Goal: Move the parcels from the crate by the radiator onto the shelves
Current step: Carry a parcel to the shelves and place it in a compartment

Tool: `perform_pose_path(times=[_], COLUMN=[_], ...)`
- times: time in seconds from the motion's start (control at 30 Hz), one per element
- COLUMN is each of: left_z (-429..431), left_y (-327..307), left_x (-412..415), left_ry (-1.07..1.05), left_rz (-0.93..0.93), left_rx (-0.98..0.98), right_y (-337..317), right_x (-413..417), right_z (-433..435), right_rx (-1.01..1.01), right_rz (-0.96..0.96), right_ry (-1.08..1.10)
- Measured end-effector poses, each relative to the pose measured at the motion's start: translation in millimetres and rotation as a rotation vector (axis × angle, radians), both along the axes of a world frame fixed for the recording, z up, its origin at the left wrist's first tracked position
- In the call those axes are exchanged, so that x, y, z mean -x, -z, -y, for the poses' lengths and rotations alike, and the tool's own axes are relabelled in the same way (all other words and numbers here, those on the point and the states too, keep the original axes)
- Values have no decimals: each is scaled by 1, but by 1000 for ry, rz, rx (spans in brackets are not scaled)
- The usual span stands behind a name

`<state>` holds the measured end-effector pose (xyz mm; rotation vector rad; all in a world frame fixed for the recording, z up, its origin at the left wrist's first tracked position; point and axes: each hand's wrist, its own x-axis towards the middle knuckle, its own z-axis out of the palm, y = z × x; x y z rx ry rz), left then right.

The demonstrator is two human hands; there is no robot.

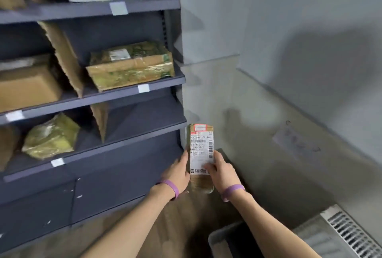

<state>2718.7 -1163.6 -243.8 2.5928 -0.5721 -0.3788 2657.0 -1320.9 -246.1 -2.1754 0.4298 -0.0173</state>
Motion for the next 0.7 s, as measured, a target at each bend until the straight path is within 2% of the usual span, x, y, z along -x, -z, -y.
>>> perform_pose_path(times=[0.13, 0.43, 0.7], left_z=[-60, -189, -319], left_y=[1, -10, -18], left_x=[24, 67, 113], left_ry=[-189, -541, -776], left_rz=[11, 0, -1], left_rx=[-50, -18, 11], right_y=[4, 2, 4], right_x=[-6, -22, -15], right_z=[-56, -187, -329], right_rx=[41, 242, 225], right_rz=[-6, 28, 113], right_ry=[-185, -593, -869])
